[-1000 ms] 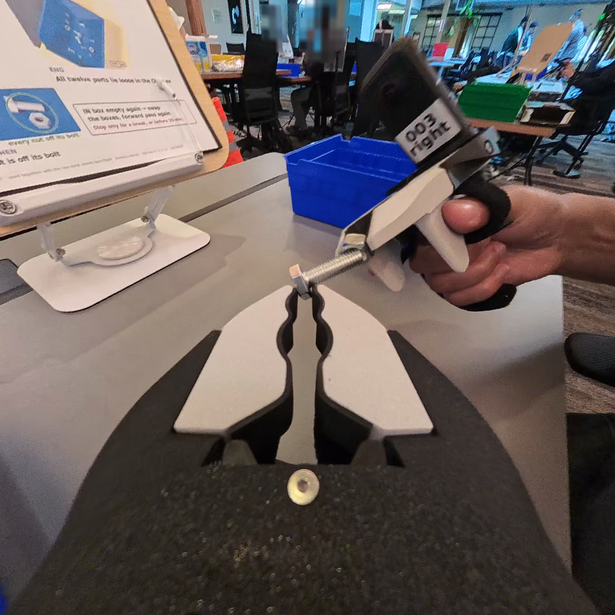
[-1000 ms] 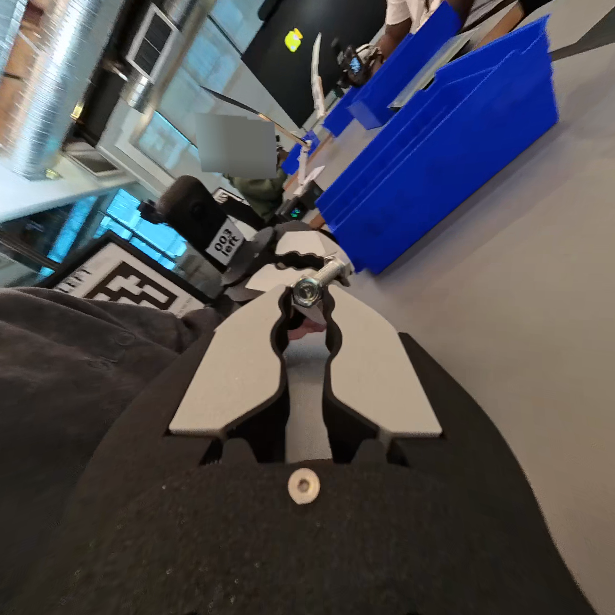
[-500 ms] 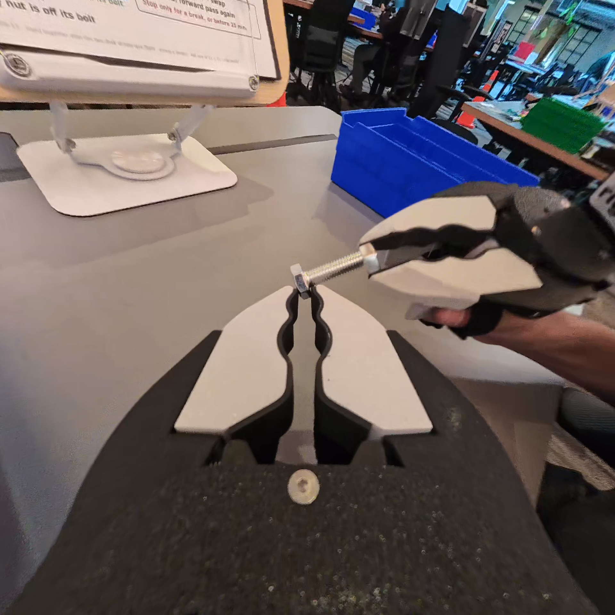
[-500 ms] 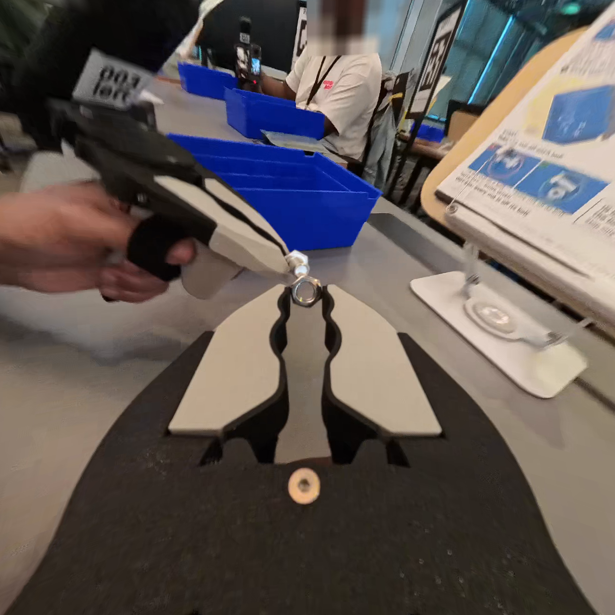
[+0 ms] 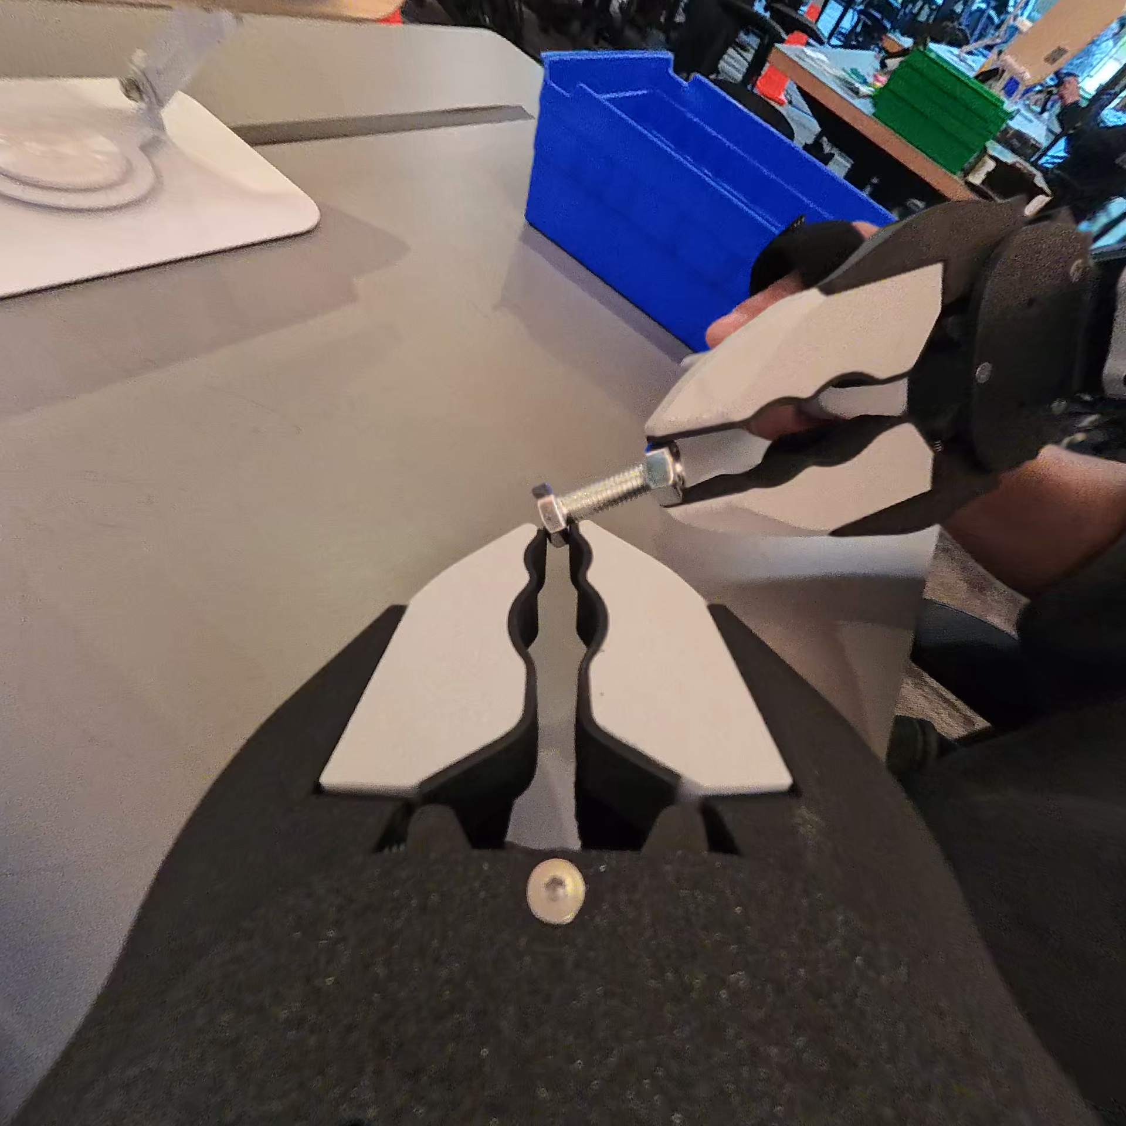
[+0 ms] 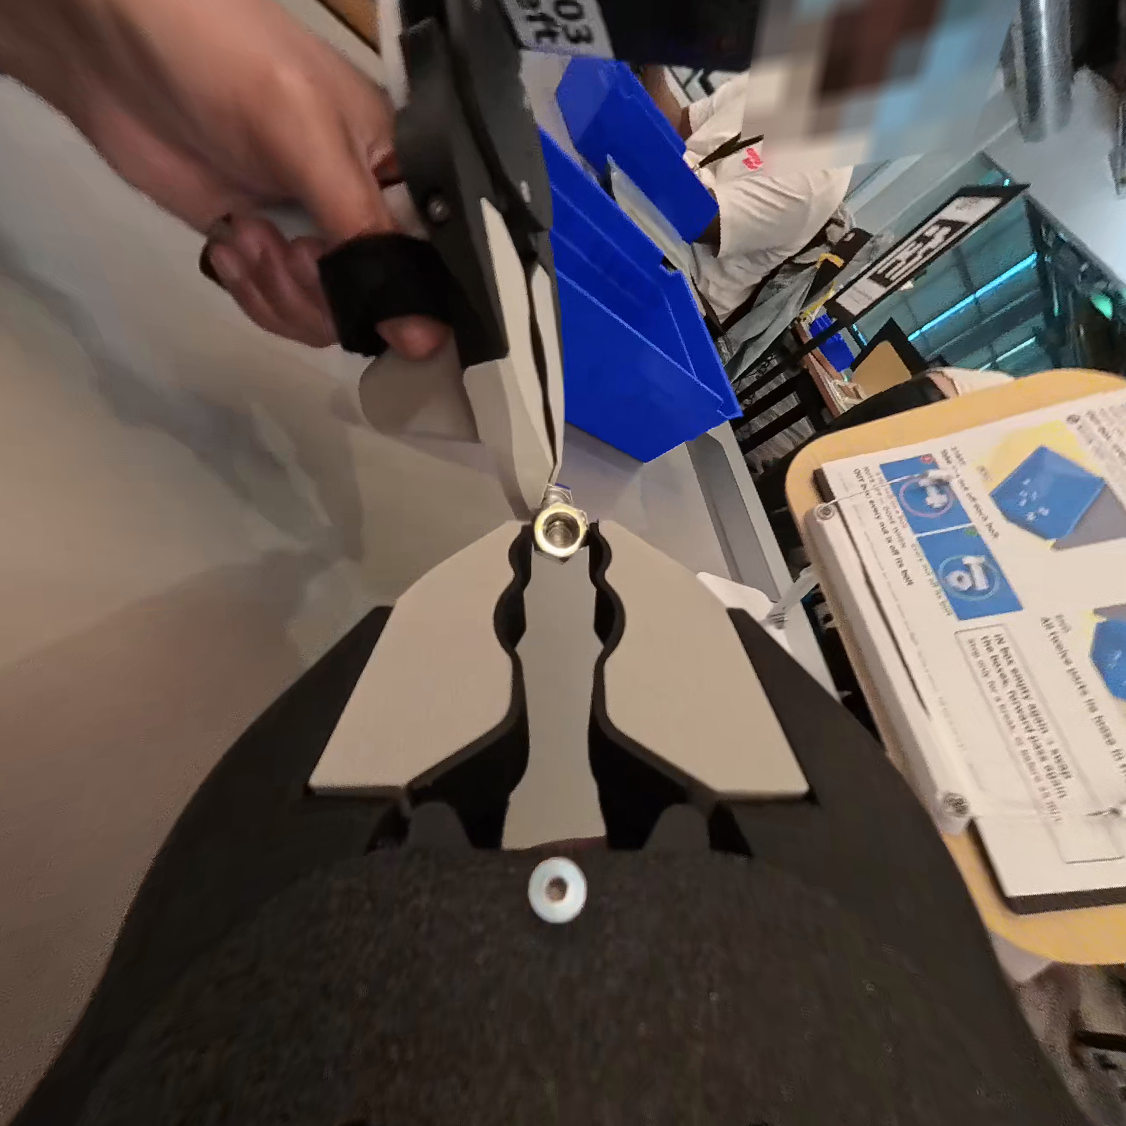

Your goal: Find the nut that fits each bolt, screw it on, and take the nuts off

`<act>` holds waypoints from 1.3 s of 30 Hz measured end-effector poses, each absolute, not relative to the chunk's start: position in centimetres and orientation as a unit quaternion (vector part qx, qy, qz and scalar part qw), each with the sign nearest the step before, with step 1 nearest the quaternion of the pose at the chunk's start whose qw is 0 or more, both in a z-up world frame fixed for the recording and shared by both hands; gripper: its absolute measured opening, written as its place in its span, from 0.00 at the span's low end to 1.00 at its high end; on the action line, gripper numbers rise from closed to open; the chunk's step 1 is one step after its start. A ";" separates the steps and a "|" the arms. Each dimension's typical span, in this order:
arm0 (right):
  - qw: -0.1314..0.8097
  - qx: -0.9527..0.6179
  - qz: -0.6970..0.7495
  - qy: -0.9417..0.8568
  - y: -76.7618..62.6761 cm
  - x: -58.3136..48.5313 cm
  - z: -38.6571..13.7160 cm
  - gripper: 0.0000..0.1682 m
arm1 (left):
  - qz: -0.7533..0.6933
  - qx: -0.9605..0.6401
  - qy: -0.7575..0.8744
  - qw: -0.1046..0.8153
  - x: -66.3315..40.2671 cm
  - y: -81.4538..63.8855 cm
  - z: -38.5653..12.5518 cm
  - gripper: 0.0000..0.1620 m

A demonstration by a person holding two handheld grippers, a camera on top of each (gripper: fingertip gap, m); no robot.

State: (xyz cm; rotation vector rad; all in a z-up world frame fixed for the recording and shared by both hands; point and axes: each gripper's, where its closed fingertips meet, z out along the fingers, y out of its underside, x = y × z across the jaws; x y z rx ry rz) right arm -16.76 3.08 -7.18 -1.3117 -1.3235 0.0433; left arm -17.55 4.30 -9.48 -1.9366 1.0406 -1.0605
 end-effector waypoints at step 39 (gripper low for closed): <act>0.507 -0.407 -0.040 -0.759 0.1 -16.6 -8.9 0.11 | -0.507 -0.711 0.467 0.137 -17.4 1.3 -11.1 0.04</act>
